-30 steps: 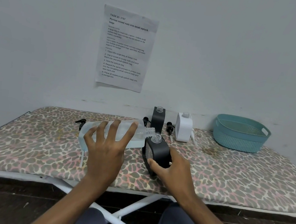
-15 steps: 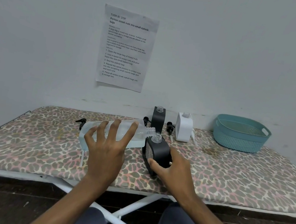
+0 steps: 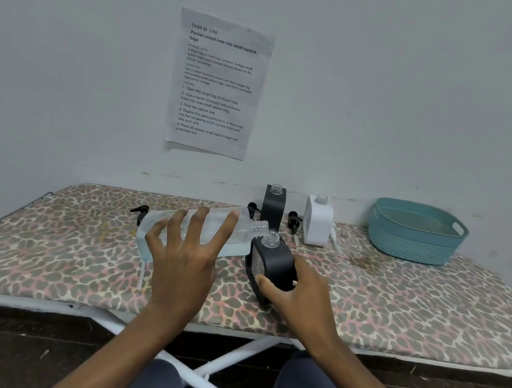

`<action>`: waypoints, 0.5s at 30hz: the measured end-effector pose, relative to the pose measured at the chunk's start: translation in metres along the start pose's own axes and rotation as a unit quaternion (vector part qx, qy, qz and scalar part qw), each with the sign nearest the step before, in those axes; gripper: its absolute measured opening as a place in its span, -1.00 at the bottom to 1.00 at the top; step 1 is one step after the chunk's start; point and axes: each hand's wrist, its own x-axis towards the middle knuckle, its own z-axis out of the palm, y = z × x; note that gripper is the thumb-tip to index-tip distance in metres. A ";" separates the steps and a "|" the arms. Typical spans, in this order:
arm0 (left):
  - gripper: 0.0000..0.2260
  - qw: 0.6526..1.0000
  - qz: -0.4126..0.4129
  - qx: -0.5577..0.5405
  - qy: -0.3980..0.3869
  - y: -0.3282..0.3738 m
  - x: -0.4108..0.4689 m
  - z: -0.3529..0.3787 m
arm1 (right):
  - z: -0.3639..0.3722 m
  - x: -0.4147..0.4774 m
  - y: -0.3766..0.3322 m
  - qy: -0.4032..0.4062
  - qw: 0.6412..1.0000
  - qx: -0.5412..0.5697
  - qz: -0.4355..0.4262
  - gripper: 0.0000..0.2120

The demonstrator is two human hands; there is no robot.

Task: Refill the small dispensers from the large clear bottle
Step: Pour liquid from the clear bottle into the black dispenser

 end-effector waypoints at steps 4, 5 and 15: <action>-0.16 1.000 0.000 0.000 0.000 0.000 0.001 0.000 | 0.000 0.000 0.000 0.002 1.000 0.000 0.001 -0.68; -0.16 1.000 0.000 0.000 0.000 0.000 0.001 0.000 | 0.000 0.000 0.000 0.002 1.000 -0.002 0.002 -0.67; -0.15 1.000 0.000 -0.001 -0.003 0.000 0.000 -0.001 | 0.000 0.000 -0.001 -0.001 1.000 -0.001 -0.001 -0.70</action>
